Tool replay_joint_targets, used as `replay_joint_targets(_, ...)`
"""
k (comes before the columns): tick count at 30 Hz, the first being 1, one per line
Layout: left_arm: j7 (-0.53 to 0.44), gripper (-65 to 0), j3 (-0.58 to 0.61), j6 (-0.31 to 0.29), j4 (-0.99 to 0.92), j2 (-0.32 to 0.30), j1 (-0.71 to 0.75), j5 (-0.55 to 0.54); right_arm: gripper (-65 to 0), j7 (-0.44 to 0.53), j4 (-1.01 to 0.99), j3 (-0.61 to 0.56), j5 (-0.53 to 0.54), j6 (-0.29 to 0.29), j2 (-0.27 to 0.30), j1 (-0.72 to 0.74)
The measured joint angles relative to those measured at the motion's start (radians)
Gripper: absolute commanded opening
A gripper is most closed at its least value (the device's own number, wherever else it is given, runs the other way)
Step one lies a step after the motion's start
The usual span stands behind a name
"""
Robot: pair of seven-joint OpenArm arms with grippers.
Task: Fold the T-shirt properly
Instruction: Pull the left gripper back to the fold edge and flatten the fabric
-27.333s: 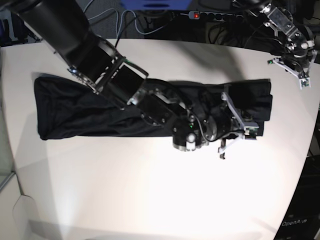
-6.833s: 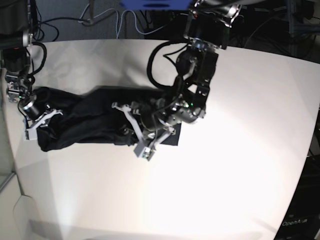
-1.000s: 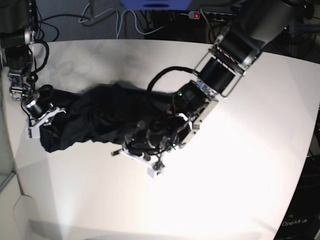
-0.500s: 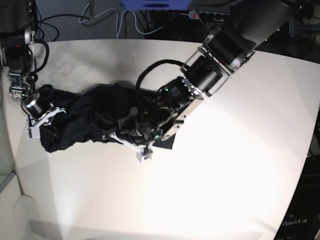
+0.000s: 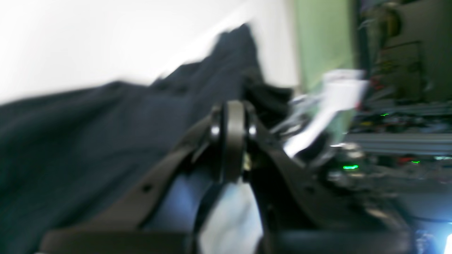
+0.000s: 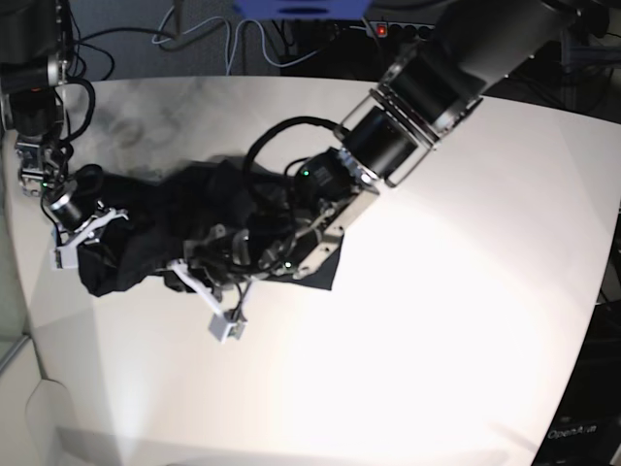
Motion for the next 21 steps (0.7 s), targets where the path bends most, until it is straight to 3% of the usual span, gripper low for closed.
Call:
replay_joint_targets(3,-0.005,-63.8,0.000,-0.015,0.101,-0.060,0.024,-0.045,-65.0,0.002,0.000,0.000,0.000,0.006,0.000,0.000)
replay_joint_targets(9,0.078,-63.8,-0.006,0.007,0.232,-0.285,0.051,-0.096,-65.0,-0.002,0.001,0.000,0.000,0.000,0.000,0.000)
replay_joint_targets(13,0.078,-63.8,-0.032,0.071,0.276,-0.382,0.123,-0.114,-65.0,-0.002,0.001,0.000,0.000,0.001,0.000,0.000)
replay_joint_targets(16,0.095,-63.8,-0.045,0.091,0.275,-0.412,0.158,-0.109,-65.0,-0.002,0.001,0.000,0.000,0.000,-0.002,0.000)
replay_joint_targets(21,0.077,-63.8,-0.057,0.080,0.277,-0.413,0.150,-0.116,-65.0,-0.001,0.001,-0.001,0.000,0.002,-0.002,0.000)
